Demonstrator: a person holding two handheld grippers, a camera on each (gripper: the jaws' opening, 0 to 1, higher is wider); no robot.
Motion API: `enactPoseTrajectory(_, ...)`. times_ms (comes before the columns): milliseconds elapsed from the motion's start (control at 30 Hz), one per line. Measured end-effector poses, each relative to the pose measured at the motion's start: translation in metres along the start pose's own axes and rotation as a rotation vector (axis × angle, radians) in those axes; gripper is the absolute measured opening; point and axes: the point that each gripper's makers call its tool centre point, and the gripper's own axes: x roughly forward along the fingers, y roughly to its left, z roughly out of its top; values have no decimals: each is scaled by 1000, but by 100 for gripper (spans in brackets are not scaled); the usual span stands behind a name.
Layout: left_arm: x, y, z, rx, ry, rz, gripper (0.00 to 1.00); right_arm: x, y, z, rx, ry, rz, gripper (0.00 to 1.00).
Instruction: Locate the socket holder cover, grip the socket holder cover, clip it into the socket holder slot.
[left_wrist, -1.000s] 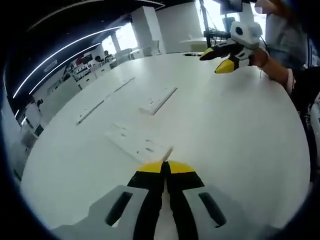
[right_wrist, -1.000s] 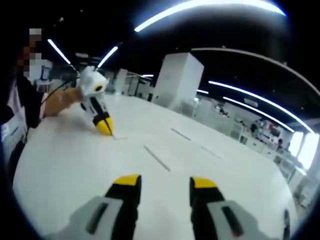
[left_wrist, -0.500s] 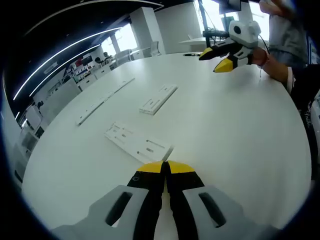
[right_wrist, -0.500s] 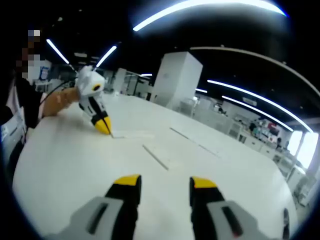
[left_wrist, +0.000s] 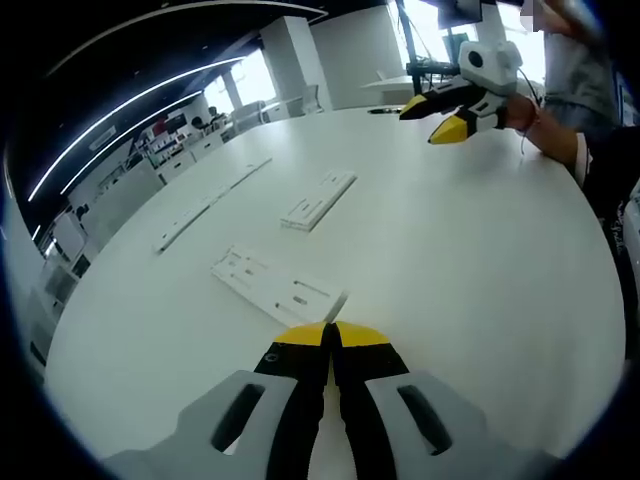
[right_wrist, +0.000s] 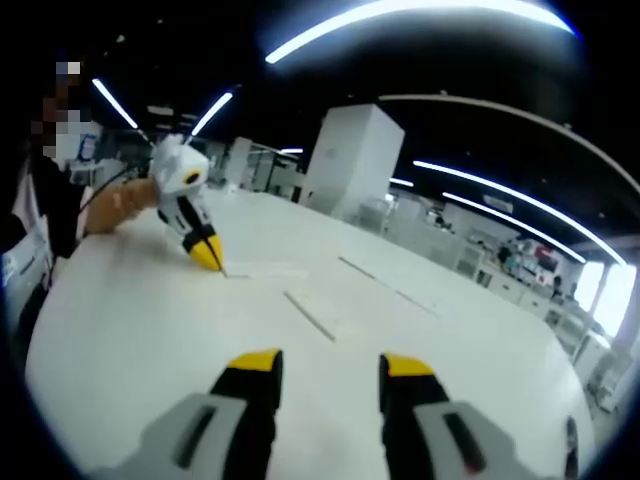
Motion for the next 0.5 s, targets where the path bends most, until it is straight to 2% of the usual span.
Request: enactPoseTrajectory(500, 3, 3, 1, 0, -12, 9, 3, 1, 1, 0, -6, 2, 2, 40)
